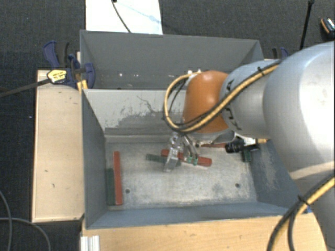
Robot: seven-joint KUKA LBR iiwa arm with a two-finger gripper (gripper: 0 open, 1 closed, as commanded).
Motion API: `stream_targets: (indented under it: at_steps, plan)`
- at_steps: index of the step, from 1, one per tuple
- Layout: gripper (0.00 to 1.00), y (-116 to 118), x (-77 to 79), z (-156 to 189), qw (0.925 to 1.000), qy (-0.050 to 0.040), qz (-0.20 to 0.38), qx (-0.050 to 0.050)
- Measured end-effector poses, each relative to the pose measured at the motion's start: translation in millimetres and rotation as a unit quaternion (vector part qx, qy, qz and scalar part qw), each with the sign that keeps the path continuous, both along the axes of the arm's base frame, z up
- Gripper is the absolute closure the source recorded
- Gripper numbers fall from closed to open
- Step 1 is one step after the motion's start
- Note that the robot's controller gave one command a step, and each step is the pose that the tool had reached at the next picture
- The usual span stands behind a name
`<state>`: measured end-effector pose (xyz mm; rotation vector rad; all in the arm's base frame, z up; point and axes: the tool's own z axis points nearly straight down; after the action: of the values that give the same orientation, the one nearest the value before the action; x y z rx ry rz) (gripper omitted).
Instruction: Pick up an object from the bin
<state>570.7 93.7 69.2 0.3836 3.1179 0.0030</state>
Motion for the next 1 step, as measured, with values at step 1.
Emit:
stream_targets:
  at_steps: [1]
  plan:
    - [1.00, 0.4, 1.0, 12.3, 1.0000, -0.0022, 0.000, 0.000]
